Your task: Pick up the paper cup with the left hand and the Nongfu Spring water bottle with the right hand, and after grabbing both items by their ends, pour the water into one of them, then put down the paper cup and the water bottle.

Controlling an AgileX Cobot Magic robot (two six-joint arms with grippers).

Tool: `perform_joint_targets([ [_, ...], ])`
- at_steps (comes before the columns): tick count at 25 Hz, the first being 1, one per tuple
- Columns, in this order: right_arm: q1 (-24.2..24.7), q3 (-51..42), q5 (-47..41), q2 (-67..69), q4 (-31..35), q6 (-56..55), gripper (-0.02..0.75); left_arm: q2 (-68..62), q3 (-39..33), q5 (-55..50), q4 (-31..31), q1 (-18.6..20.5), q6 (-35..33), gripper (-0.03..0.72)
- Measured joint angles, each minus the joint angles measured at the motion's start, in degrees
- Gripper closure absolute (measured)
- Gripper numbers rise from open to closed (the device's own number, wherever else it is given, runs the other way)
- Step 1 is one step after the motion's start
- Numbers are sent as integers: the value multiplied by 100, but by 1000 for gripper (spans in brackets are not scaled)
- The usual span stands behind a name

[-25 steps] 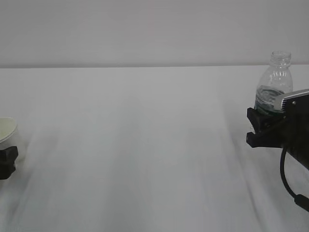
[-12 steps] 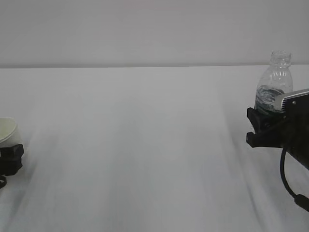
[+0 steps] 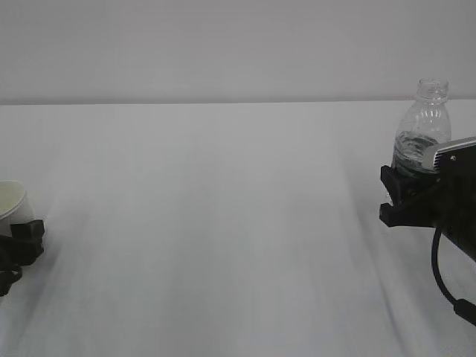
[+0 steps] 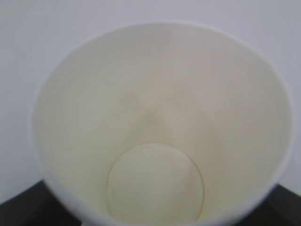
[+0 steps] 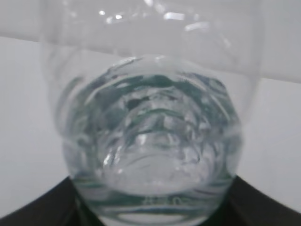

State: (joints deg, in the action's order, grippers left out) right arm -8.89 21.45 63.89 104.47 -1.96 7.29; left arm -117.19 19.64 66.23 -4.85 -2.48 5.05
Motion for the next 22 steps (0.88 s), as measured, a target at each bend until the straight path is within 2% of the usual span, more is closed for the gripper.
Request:
perform_joint_targets([
  [22, 0, 0, 0, 0, 0, 0, 339, -133, 711, 0, 0, 0, 0, 101],
])
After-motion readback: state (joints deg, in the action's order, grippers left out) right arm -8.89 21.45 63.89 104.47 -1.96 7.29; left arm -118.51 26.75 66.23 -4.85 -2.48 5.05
